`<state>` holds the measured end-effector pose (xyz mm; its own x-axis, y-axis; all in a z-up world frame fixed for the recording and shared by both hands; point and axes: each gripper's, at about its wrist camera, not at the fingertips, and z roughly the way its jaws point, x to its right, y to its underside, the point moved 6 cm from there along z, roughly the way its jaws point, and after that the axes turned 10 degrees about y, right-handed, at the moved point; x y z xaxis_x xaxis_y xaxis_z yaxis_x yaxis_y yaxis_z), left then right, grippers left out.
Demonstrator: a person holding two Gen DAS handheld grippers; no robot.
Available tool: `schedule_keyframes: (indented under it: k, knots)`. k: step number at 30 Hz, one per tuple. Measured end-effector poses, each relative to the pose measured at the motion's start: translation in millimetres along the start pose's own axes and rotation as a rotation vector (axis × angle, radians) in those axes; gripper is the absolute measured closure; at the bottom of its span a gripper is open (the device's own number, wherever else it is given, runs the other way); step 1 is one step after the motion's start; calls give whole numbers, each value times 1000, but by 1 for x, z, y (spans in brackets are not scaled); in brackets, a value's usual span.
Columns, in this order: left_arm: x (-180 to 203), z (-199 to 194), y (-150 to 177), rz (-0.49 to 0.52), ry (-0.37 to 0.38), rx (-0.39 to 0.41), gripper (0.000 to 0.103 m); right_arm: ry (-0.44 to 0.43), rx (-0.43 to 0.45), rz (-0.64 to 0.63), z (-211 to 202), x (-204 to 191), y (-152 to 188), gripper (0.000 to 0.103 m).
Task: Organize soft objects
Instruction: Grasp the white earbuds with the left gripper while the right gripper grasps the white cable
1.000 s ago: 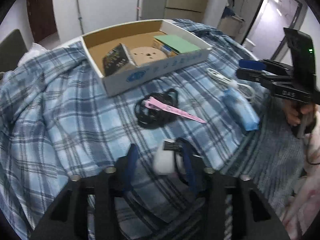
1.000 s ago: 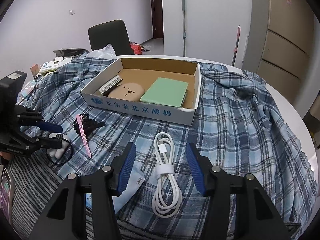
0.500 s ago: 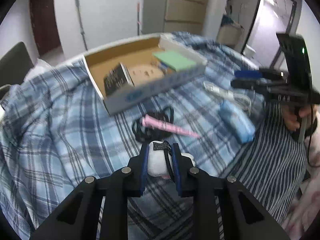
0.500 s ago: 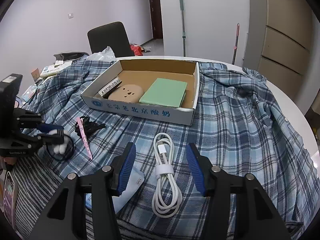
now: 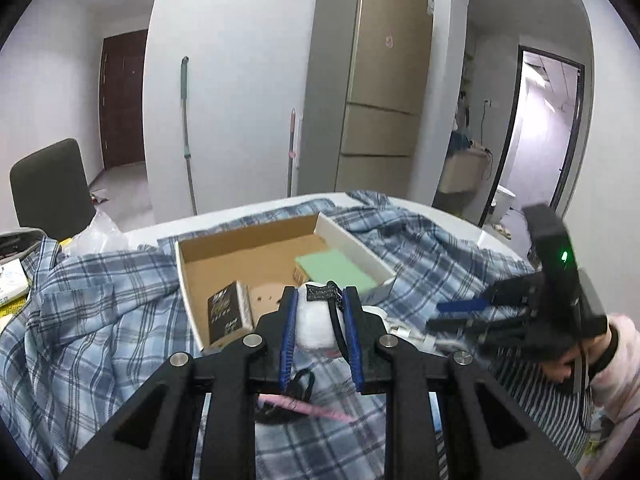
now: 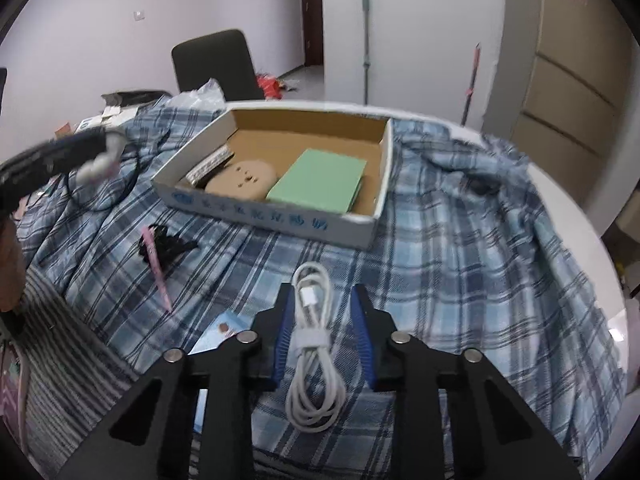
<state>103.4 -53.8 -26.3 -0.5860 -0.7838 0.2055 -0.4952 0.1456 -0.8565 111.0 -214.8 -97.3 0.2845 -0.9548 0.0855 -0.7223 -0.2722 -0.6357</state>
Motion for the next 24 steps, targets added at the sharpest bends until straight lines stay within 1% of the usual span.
schedule_keyframes:
  k: [2, 4, 8, 11, 12, 15, 16, 20, 22, 23, 24]
  knots:
    - [6, -4, -7, 29, 4, 48, 79, -55, -38, -1, 5, -4, 6, 89]
    - [9, -3, -14, 30, -3, 68, 79, -91, -59, -12, 8, -10, 11, 89]
    - [11, -3, -15, 16, -6, 87, 79, -68, -72, -8, 12, -11, 14, 89]
    - [8, -6, -9, 12, -33, 119, 79, -43, -61, -2, 10, -6, 13, 89]
    - [5, -6, -7, 6, -33, 123, 79, -38, -70, -5, 12, -6, 14, 89]
    - [-3, -1, 2, -20, -33, 116, 79, -39, -106, -10, 19, -7, 16, 89]
    - [-5, 0, 4, -20, -40, 112, 79, -26, -107, -13, 20, -6, 16, 89]
    - [-14, 0, 12, -23, -78, 113, 79, -18, -112, -23, 22, -6, 15, 87]
    - [-17, 0, 13, -27, -92, 119, 79, -10, -116, -36, 23, -8, 16, 80]
    - [-18, 0, 14, -26, -96, 123, 79, -4, -127, -45, 24, -9, 16, 68]
    - [-18, 1, 15, -25, -103, 124, 79, 3, -138, -50, 27, -9, 17, 58]
